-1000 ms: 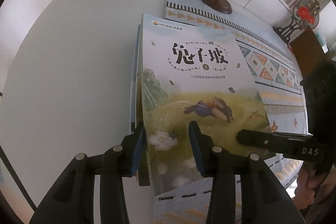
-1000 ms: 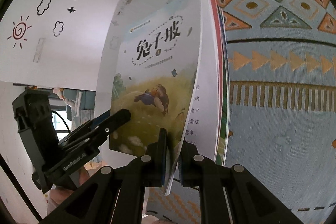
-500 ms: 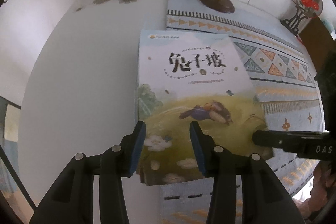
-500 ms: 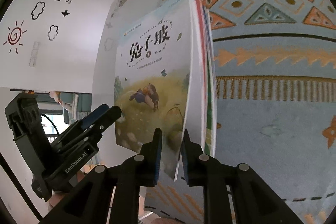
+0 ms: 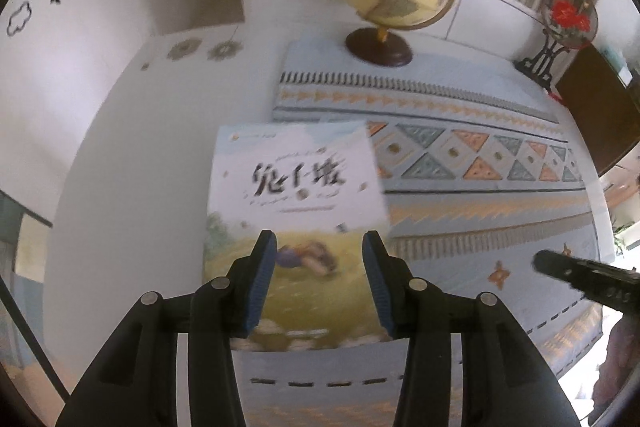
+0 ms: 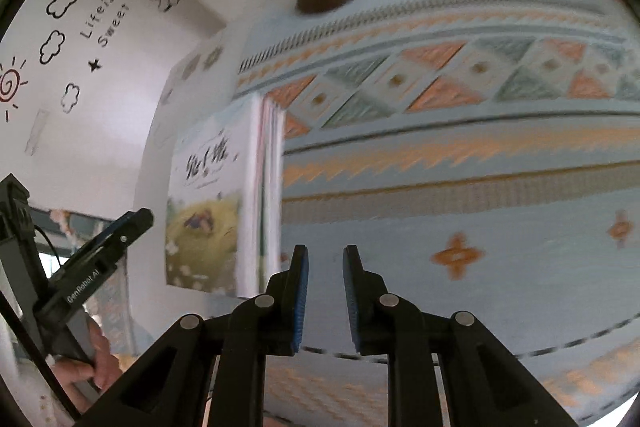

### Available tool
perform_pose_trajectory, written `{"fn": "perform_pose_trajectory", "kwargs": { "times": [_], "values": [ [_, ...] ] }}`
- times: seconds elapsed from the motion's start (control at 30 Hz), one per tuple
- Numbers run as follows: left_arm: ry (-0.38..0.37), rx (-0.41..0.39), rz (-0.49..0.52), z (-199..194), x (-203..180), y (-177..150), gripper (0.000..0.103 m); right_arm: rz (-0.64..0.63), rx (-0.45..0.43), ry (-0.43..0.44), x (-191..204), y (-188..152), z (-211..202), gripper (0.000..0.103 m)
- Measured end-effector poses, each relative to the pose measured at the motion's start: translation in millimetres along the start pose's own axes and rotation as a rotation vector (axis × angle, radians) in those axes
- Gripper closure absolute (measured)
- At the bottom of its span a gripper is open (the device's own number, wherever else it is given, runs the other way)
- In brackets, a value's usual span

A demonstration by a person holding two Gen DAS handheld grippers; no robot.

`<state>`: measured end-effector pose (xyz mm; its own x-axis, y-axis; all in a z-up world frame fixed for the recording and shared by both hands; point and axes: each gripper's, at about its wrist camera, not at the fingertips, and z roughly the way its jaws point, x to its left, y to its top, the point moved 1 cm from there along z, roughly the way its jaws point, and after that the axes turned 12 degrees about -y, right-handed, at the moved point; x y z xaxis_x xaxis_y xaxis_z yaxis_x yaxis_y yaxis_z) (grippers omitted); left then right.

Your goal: Organize books

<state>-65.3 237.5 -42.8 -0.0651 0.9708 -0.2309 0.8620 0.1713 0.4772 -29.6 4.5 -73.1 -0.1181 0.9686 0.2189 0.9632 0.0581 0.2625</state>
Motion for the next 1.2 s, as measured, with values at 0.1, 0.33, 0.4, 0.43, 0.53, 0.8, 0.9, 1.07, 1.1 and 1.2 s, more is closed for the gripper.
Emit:
{"fn": "perform_pose_trajectory", "kwargs": {
  "times": [0.1, 0.33, 0.4, 0.43, 0.53, 0.8, 0.9, 1.07, 1.1, 1.2],
  "values": [
    [0.002, -0.025, 0.028, -11.6, -24.5, 7.0, 0.061, -0.019, -0.076, -0.033, -18.1, 5.4, -32.6, 0.087],
    [0.008, -0.144, 0.022, -62.9, -90.8, 25.3, 0.039, -0.078, -0.344, -0.135, -38.4, 24.3, -134.0, 0.085],
    [-0.036, -0.201, 0.028, -78.1, -107.1, 25.6, 0.024, -0.102, -0.413, -0.164, -37.8, 25.7, -158.8, 0.07],
    [-0.042, -0.222, 0.032, -83.0, -113.3, 24.8, 0.024, -0.108, -0.449, -0.181, -38.5, 25.3, -170.9, 0.065],
    [-0.014, -0.248, 0.075, -92.6, -138.4, 23.9, 0.023, -0.109, -0.542, -0.211, -41.6, 19.8, -200.4, 0.057],
    [0.006, -0.278, 0.12, -93.8, -173.1, 17.4, 0.018, -0.136, -0.566, -0.202, -45.5, 7.5, -211.6, 0.052],
    [0.011, -0.293, 0.125, -95.4, -178.0, 17.5, 0.007, -0.161, -0.581, -0.235, -44.1, 6.7, -210.6, 0.05],
    [0.029, -0.286, 0.139, -93.2, -183.2, 17.6, 0.001, -0.154, -0.583, -0.237, -46.7, 6.3, -208.2, 0.049],
    [0.036, -0.283, 0.139, -91.8, -183.9, 16.7, 0.001, -0.151, -0.582, -0.237, -47.5, 6.8, -207.3, 0.049],
    [0.045, -0.266, 0.172, -84.6, -188.8, 15.2, 0.001, -0.142, -0.571, -0.239, -49.5, 7.0, -203.1, 0.049]
  ]
}}
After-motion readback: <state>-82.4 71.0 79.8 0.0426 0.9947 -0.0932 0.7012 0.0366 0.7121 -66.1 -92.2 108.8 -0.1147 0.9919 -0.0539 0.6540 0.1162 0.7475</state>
